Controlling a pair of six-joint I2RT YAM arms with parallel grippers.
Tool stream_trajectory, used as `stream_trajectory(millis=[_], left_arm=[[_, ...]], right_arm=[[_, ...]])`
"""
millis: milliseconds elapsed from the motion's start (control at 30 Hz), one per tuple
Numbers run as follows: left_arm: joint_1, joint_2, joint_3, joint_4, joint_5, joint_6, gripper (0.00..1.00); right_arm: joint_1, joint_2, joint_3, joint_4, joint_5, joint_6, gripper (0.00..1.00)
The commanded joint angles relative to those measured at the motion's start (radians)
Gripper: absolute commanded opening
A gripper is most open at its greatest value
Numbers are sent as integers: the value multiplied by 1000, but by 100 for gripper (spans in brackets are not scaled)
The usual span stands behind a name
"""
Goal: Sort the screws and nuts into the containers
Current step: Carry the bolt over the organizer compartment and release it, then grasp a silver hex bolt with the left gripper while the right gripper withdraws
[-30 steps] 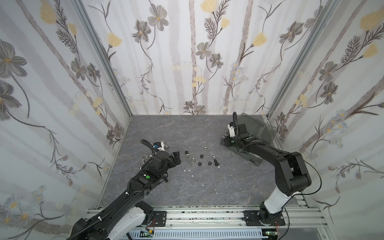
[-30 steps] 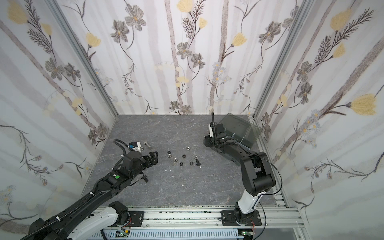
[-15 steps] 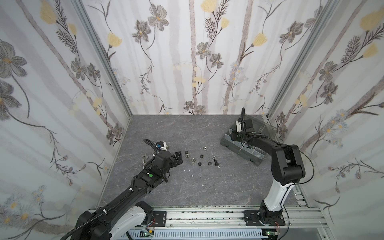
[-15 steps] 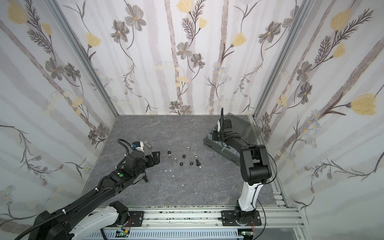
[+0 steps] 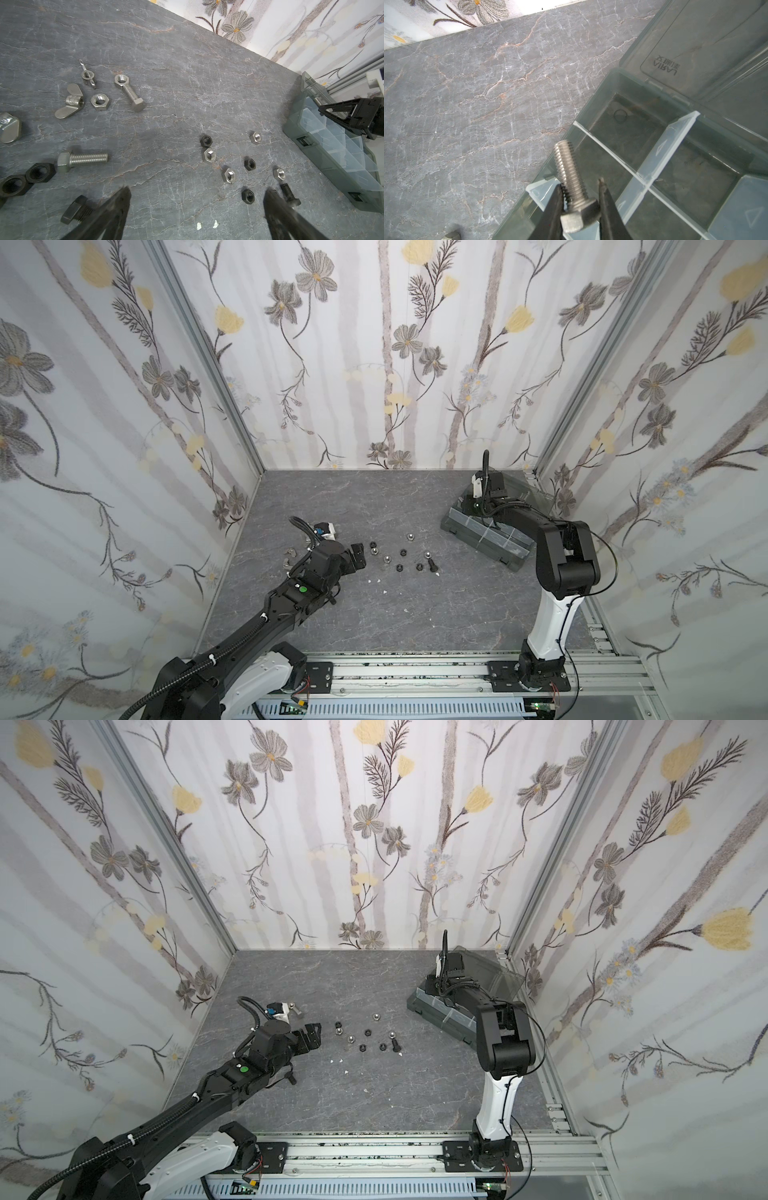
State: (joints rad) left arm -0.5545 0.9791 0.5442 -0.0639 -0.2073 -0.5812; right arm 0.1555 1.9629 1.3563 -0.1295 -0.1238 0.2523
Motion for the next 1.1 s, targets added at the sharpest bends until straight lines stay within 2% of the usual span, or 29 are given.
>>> stream_trajectory(millis=[0,100,367,533,667,767,900,1067], left_arm=[[1,-5,24,-10,-14,-28,100],[3,-8,55,-54,-22,-23,100],[48,7,175,-206,-7,24,99],[116,61,252,-293,31,60,93],[215,118,270,-321,105,73,88],[270,153,270,-330,137,85,88],[320,216,273,-336,162,96,87],[347,320,300,-370,138,121,77]], right_arm=[[-3,1,7,2,3,-10,26],[-7,-6,1,4,2,-14,34],[-8,-65,-12,21,-15,-11,49],[0,-156,-94,79,-47,20,53],[36,-205,-170,106,-70,27,56],[67,-240,-235,138,-71,31,60],[95,-295,-324,196,-83,49,63],[134,-385,-402,269,-87,75,64]])
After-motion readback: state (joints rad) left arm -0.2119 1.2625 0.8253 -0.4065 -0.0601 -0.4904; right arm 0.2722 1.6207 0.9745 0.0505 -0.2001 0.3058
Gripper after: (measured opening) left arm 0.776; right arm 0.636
